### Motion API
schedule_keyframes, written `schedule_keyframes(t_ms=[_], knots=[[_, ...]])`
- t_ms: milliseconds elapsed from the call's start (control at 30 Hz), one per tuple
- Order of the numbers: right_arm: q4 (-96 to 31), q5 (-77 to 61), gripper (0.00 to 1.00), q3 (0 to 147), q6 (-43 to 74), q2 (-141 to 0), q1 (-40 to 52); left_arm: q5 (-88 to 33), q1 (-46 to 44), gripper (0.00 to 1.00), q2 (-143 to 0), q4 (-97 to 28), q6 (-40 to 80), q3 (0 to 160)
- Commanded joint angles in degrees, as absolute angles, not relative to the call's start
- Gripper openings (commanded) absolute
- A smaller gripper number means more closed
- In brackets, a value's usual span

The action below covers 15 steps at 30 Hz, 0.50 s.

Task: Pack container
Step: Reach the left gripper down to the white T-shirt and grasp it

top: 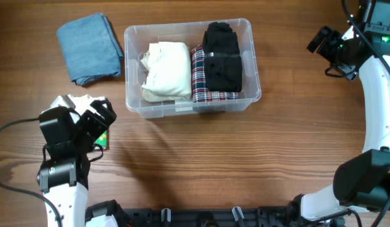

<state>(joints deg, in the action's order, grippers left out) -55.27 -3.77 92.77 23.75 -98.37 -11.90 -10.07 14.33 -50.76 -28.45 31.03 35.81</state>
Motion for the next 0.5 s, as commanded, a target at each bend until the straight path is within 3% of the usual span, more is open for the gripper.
schedule_keyframes(t_ms=[0, 167, 467], knots=[[-55.37, -2.57, 1.0, 93.27, 24.03, -99.15, -11.86, -5.3, 14.66, 1.0, -53.56, -28.99, 34.33, 37.52], [-55.27, -2.55, 1.0, 93.27, 24.01, -99.15, -11.86, 7.16, 16.51, 1.0, -61.08, -38.13, 54.13, 37.52], [-54.68, -2.35, 1.0, 93.27, 24.01, -99.18, -11.86, 6.28, 24.32, 1.0, -70.87, -36.99, 58.52, 37.5]])
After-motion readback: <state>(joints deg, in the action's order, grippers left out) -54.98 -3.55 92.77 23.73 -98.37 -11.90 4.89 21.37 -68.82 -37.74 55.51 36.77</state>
